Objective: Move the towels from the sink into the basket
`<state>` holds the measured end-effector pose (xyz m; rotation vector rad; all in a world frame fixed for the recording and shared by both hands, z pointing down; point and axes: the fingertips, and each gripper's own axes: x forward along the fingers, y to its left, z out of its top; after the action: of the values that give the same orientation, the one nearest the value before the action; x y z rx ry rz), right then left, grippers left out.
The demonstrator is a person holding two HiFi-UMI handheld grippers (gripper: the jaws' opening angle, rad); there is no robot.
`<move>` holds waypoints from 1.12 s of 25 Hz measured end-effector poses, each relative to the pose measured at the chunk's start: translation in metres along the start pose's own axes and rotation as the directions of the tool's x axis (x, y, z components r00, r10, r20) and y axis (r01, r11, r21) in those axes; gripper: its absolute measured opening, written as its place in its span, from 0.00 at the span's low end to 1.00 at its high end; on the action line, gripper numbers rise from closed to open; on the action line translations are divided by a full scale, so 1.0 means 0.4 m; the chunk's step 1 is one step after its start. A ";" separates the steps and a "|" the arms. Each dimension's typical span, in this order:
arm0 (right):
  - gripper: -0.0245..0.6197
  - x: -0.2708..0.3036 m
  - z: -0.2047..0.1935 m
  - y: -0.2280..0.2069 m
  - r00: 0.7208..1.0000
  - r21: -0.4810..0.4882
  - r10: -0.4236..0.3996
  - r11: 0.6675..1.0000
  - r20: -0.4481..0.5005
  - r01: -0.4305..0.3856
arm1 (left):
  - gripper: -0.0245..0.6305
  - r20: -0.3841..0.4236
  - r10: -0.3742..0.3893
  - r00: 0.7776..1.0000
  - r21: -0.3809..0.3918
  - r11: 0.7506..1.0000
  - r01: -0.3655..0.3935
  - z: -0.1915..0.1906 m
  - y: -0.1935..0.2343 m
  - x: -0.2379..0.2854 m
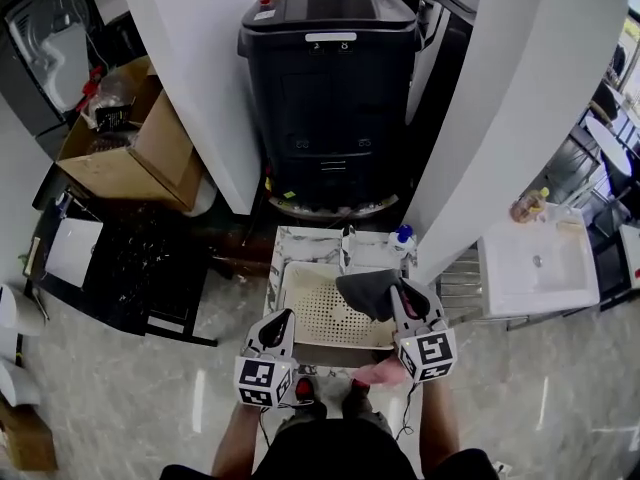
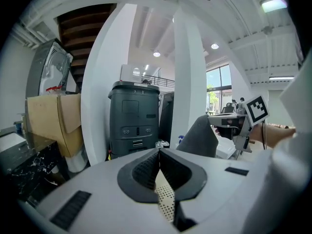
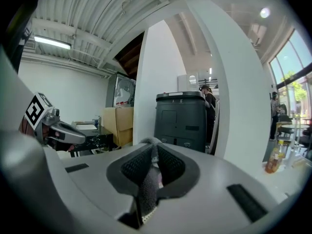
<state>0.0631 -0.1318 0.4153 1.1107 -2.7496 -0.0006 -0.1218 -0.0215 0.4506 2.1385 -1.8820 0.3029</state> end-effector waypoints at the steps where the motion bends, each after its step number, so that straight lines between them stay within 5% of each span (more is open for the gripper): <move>1: 0.11 -0.003 -0.011 0.006 1.000 0.003 -0.001 1.000 -0.009 0.001 | 0.05 -0.006 -0.005 1.000 -0.003 1.000 0.005 -0.008 0.002 0.002; 16: 0.11 0.043 -0.268 0.086 0.977 0.092 0.055 0.995 -0.204 -0.037 | 0.05 -0.116 -0.045 0.992 -0.049 0.998 0.040 -0.150 0.013 0.047; 28: 0.12 0.106 -0.457 0.113 0.925 0.124 0.106 0.990 -0.364 -0.064 | 0.05 -0.195 -0.044 0.980 -0.071 0.997 0.031 -0.261 0.026 0.095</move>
<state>0.0315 -0.1164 0.6053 0.9043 -2.4758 0.3418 -0.1244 -0.0227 0.5621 2.0170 -1.7153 0.4194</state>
